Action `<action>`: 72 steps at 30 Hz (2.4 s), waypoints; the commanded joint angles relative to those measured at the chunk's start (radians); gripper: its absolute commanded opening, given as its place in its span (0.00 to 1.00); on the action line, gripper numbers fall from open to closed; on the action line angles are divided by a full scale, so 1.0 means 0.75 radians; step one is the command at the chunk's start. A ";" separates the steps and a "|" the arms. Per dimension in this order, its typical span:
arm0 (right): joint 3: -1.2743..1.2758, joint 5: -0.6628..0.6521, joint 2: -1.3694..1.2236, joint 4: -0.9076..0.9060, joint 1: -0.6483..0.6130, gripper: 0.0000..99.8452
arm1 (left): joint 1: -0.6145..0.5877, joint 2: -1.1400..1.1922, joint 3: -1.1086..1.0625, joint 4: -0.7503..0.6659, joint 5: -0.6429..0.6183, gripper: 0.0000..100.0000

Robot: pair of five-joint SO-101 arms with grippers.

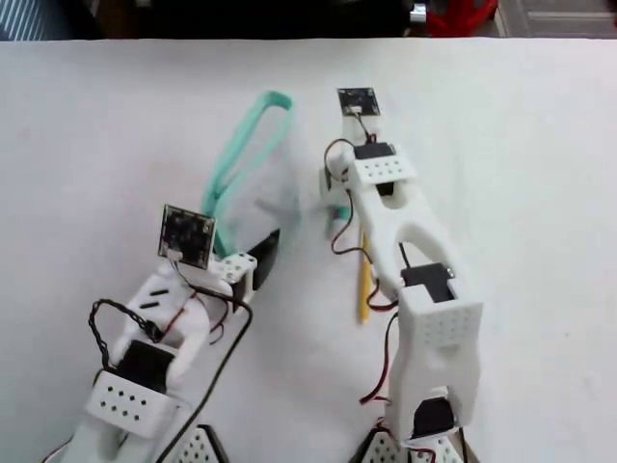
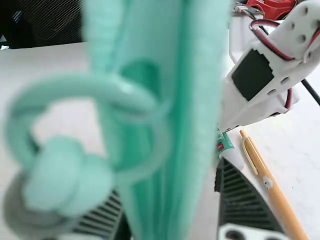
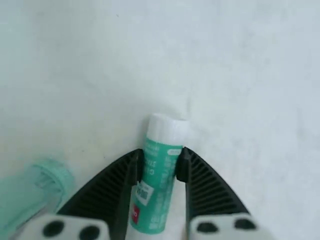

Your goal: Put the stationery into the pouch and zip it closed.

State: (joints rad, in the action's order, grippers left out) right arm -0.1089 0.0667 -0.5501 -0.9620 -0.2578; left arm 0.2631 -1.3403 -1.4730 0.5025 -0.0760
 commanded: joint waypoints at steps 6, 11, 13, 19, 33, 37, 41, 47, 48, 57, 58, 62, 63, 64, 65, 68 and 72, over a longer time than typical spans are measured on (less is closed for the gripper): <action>-0.043 0.086 0.013 -0.069 0.085 0.02 | -0.007 0.013 0.010 -0.031 0.008 0.23; 0.004 0.094 0.071 -0.062 0.099 0.02 | -0.007 0.013 0.010 -0.031 0.008 0.23; 0.049 0.094 0.116 -0.050 0.107 0.02 | -0.007 0.013 0.010 -0.031 0.008 0.23; 0.291 0.092 0.314 0.116 0.128 0.02 | -0.007 0.013 0.010 -0.031 0.008 0.23; 1.303 0.006 1.214 0.903 0.116 0.02 | -0.007 0.013 0.010 -0.031 0.008 0.23; 1.424 -0.045 1.308 1.003 0.073 0.02 | 0.003 0.013 0.008 -0.031 0.008 0.23; 1.432 -0.049 1.316 1.006 0.058 0.02 | 0.015 0.013 0.006 -0.031 0.008 0.23; 1.524 -0.051 1.449 1.034 0.058 0.02 | 0.013 0.013 0.004 -0.031 0.008 0.23; 1.571 -0.051 1.499 1.067 0.058 0.02 | 0.013 0.013 0.004 -0.031 0.008 0.23; 1.874 -0.051 1.805 1.339 0.058 0.02 | 0.013 0.013 0.004 -0.031 0.008 0.23; 1.876 -0.051 1.807 1.339 0.058 0.02 | 0.013 0.013 0.004 -0.031 0.008 0.23; 1.878 -0.051 1.818 1.341 0.056 0.02 | 0.013 0.013 0.004 -0.031 0.008 0.23; 1.886 -0.051 1.822 1.343 0.056 0.02 | 0.013 0.013 0.004 -0.031 0.008 0.23; 1.894 -0.051 1.826 1.357 0.056 0.02 | 0.013 0.013 0.004 -0.031 0.008 0.23; 1.911 -0.051 1.838 1.380 0.046 0.02 | 0.013 0.013 0.004 -0.031 0.008 0.23; 2.021 -0.143 1.940 1.472 0.001 0.02 | 0.013 0.013 0.004 -0.031 0.008 0.23; 2.226 -0.311 2.186 1.601 -0.105 0.02 | 0.013 0.013 0.004 -0.031 0.008 0.23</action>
State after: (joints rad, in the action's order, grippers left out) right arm 1.4975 -0.0959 0.9613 0.1672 -0.2900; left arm 0.2662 -1.3403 -1.4745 0.5025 -0.0760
